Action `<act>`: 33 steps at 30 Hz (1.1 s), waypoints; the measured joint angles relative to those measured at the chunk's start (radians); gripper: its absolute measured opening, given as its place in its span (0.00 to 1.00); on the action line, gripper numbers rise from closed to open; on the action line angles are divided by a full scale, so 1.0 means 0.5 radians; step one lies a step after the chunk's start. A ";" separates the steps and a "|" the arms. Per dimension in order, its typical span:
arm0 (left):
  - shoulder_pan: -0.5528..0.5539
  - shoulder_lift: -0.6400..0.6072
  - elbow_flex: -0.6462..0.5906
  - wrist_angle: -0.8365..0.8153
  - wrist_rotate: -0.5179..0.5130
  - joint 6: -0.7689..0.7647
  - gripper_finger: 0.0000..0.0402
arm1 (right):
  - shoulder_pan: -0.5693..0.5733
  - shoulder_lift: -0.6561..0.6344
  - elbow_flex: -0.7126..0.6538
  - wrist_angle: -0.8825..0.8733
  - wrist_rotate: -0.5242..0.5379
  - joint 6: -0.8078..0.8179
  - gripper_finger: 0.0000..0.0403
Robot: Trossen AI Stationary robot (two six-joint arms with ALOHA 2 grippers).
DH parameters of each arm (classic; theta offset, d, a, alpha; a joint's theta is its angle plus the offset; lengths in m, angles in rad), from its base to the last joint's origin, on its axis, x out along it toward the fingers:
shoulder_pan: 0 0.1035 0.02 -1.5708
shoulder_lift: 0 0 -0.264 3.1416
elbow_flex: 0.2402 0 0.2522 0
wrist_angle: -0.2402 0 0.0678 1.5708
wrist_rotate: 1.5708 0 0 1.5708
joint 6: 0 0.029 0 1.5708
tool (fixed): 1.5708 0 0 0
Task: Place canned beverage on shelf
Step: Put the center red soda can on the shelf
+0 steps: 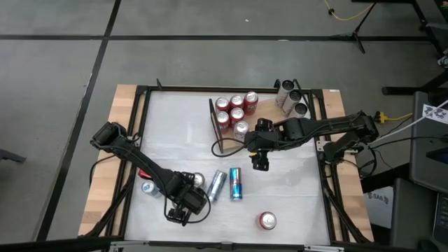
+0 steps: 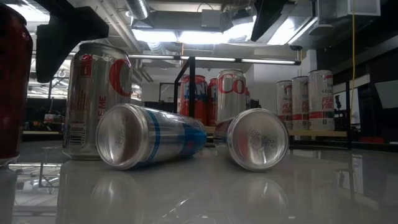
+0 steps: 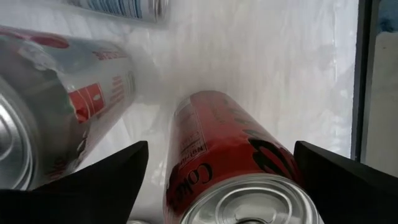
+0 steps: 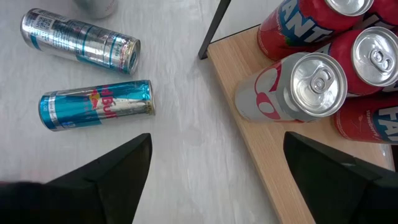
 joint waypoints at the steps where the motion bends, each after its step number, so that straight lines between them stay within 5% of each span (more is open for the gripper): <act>1: 0.000 0.000 0.000 0.004 0.000 0.007 0.99 | 0.000 0.000 0.000 -0.001 0.000 0.001 0.88; 10: 0.019 -0.001 0.018 -0.022 0.208 -0.415 0.97 | 0.000 0.000 0.000 -0.001 0.001 0.000 0.88; 33: -0.077 -0.004 0.116 -0.276 0.125 -1.970 0.97 | 0.000 0.001 0.000 -0.001 0.001 0.000 0.88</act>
